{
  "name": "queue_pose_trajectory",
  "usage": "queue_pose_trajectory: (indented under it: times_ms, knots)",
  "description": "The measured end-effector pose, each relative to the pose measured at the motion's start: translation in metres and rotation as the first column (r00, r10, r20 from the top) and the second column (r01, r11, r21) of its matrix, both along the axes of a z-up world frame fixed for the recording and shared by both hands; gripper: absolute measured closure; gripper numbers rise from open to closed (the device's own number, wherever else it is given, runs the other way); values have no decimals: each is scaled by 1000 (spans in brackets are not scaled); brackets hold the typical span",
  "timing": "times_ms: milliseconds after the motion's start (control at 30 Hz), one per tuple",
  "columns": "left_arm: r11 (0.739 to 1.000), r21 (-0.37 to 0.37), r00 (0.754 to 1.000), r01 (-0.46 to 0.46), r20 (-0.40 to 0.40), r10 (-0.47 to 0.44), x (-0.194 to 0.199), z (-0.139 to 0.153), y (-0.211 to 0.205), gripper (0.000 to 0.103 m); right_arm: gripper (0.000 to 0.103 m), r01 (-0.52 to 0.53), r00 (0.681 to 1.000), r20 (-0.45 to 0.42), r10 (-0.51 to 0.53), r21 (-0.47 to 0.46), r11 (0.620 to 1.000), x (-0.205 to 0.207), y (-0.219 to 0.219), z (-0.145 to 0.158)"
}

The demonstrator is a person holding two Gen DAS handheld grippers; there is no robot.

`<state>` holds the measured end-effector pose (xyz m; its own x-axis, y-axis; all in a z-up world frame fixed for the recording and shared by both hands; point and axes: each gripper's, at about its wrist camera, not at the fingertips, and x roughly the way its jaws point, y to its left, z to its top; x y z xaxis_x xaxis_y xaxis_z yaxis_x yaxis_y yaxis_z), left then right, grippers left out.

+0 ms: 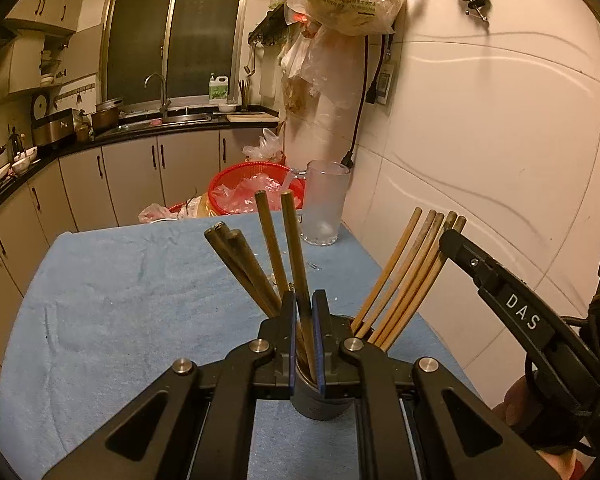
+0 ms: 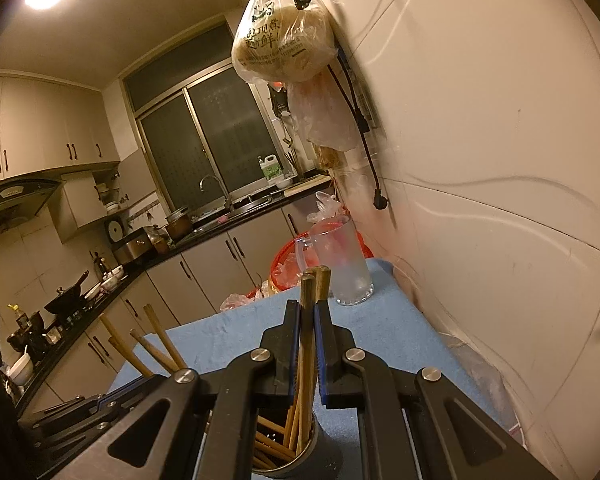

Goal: Organize utensils
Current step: 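Push both chopsticks down into the black cup with both tools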

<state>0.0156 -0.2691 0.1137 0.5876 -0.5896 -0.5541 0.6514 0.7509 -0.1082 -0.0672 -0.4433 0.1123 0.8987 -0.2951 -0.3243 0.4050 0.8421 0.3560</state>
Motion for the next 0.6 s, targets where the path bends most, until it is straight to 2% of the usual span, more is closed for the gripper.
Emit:
queue_pose_trajectory:
  times_ms: [600]
  knots:
    - [1000, 14, 999, -23, 29, 23, -1, -4, 0, 93, 95, -7, 1000, -9, 7, 2, 1000, 1, 2, -1]
